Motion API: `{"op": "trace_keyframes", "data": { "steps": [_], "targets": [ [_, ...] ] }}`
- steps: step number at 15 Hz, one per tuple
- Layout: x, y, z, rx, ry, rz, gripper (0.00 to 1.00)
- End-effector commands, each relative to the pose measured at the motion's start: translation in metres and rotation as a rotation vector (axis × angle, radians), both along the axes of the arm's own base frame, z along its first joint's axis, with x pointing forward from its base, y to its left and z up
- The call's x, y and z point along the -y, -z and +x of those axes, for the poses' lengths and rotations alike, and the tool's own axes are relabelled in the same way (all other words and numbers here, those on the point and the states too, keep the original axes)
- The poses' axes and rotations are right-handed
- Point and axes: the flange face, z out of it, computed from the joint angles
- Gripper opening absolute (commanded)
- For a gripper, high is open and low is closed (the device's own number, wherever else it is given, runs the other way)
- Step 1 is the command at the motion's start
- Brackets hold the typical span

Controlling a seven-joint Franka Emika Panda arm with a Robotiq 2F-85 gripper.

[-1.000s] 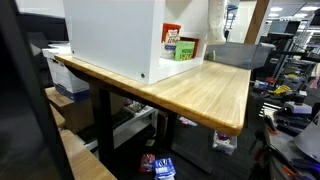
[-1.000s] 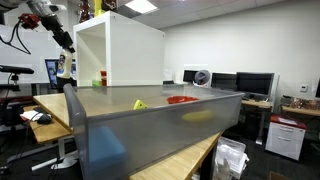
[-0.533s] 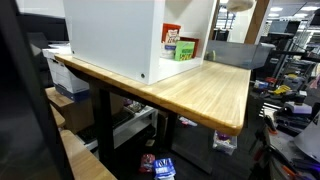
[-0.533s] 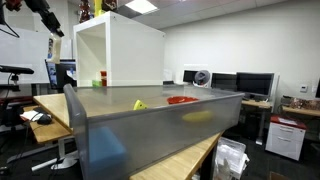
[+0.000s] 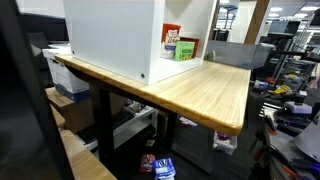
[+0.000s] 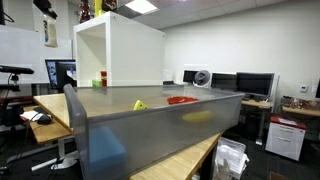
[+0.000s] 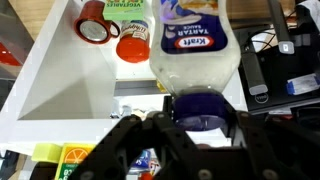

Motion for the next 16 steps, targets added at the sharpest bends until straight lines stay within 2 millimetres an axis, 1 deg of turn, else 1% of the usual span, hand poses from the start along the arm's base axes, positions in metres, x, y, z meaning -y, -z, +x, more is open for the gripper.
{"op": "trace_keyframes", "data": {
  "steps": [1,9,16],
  "targets": [
    [-0.0018,-0.0210,0.0005,0.049,0.050,-0.020,0.19],
    [-0.0055,-0.0227,-0.0024,0.007,0.048,-0.050,0.19],
    [-0.0091,-0.0253,-0.0042,0.019,0.054,-0.039,0.19]
  ]
}}
